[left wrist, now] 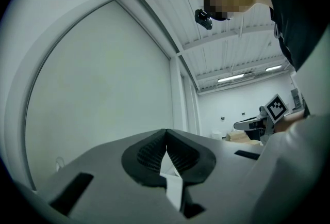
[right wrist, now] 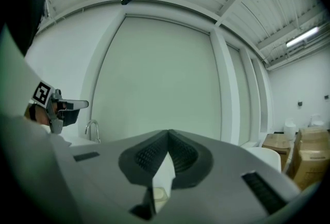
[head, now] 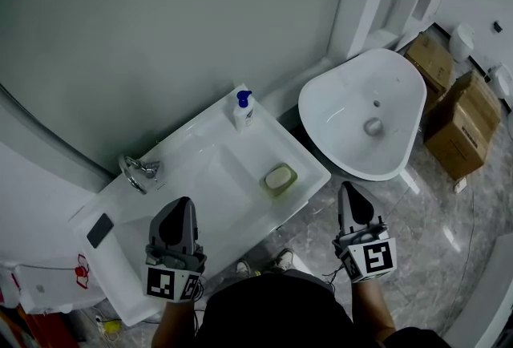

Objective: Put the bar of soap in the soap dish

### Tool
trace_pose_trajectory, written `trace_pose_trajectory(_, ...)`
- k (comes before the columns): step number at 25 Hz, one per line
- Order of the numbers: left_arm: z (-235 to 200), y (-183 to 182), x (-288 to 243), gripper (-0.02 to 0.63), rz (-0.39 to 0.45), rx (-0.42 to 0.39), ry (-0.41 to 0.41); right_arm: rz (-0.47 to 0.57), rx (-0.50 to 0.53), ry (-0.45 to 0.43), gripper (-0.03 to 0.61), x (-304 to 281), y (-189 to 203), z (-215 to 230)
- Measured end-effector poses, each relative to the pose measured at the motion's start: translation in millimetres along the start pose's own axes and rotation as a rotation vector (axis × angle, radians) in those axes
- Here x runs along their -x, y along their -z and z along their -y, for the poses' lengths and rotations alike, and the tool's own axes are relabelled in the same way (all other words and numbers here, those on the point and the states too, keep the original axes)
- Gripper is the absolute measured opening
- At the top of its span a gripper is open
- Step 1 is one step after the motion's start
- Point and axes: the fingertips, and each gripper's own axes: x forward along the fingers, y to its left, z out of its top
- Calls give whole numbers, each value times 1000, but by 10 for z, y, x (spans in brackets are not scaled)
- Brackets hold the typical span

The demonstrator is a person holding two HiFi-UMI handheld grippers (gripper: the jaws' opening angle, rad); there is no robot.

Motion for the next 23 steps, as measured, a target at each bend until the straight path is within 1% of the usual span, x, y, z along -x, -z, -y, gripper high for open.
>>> trace_pose_trajectory(18, 19, 39, 94, 20, -3, 18, 7, 5, 18, -23, 13, 53, -17, -147)
trace_pose_trajectory(23, 2, 121, 105, 20, -23, 28, 17, -3, 20, -26, 13, 45, 6, -197)
